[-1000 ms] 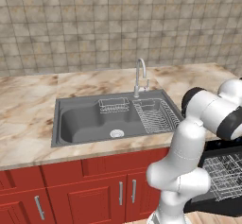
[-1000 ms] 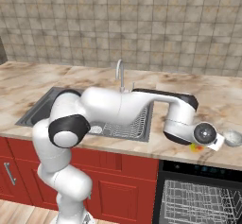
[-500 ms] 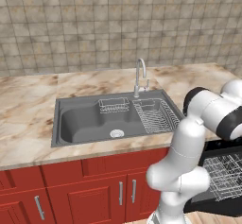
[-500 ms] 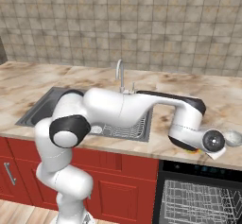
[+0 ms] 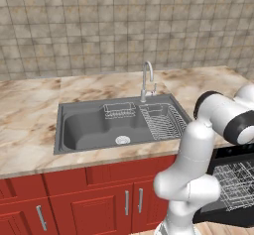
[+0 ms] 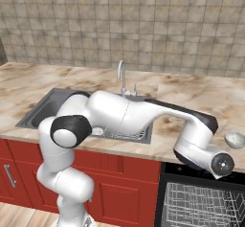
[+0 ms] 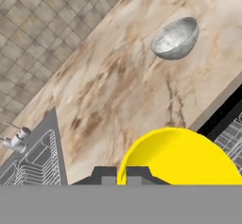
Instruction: Pick up the cup and bowl from the counter, place them in the dishwasher, and close the dishwasher door.
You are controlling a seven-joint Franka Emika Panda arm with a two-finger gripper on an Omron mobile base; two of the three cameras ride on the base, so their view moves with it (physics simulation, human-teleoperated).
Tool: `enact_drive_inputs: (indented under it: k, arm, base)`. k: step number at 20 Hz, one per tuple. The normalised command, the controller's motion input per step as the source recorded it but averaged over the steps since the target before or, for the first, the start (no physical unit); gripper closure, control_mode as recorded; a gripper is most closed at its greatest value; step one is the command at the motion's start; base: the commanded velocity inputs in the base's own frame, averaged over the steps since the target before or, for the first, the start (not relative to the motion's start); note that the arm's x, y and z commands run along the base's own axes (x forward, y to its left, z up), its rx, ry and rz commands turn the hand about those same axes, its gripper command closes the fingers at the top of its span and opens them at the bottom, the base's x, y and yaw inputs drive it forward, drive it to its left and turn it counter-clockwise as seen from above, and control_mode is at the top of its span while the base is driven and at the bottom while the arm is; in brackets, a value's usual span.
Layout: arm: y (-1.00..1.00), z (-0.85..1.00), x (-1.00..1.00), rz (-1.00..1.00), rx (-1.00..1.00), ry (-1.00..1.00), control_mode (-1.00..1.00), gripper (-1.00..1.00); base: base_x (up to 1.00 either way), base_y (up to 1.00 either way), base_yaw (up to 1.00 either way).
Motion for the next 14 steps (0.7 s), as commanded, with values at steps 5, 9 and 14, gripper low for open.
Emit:
enact_drive_inputs:
  k: [5,9,14]
  arm:
    - [-0.03,-0.33,-0.52,0.00,0.04,-0.07,-1.00,1.00]
    - [0.00,-0.50,-0.38,0.00,0.00,-0.03,-1.00,1.00]
    - [0.00,-0.53,-0.27,0.00,0.00,-0.02,-1.00,1.00]
  base:
    - [0.00,0.00,0.00]
    - [0.00,0.00,0.00]
    - [0.00,0.00,0.00]
